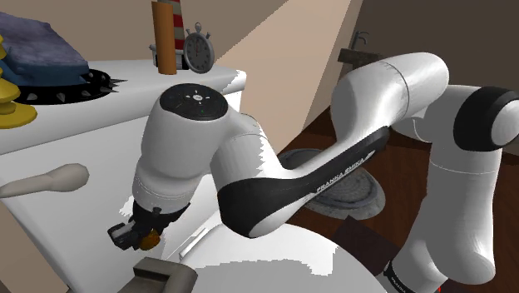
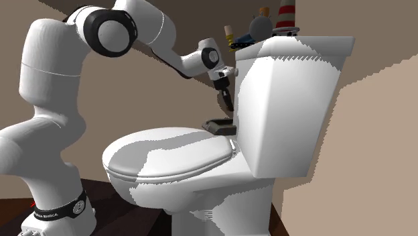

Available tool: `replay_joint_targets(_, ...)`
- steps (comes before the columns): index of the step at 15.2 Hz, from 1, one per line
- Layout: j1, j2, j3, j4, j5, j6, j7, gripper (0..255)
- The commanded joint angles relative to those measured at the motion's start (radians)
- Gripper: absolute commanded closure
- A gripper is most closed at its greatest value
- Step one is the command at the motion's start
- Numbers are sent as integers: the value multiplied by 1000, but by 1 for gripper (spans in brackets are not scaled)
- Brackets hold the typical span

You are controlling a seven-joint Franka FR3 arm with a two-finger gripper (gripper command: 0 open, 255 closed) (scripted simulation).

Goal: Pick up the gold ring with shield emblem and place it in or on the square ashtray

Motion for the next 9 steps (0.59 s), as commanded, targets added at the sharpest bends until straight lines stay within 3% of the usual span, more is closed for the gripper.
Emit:
replay_joint_targets(1,75,79,-18,98,-55,-51,43,255)
replay_joint_targets(3,160,166,-39,225,-99,-112,66,255)
replay_joint_targets(9,162,186,-57,177,-129,-52,100,255)
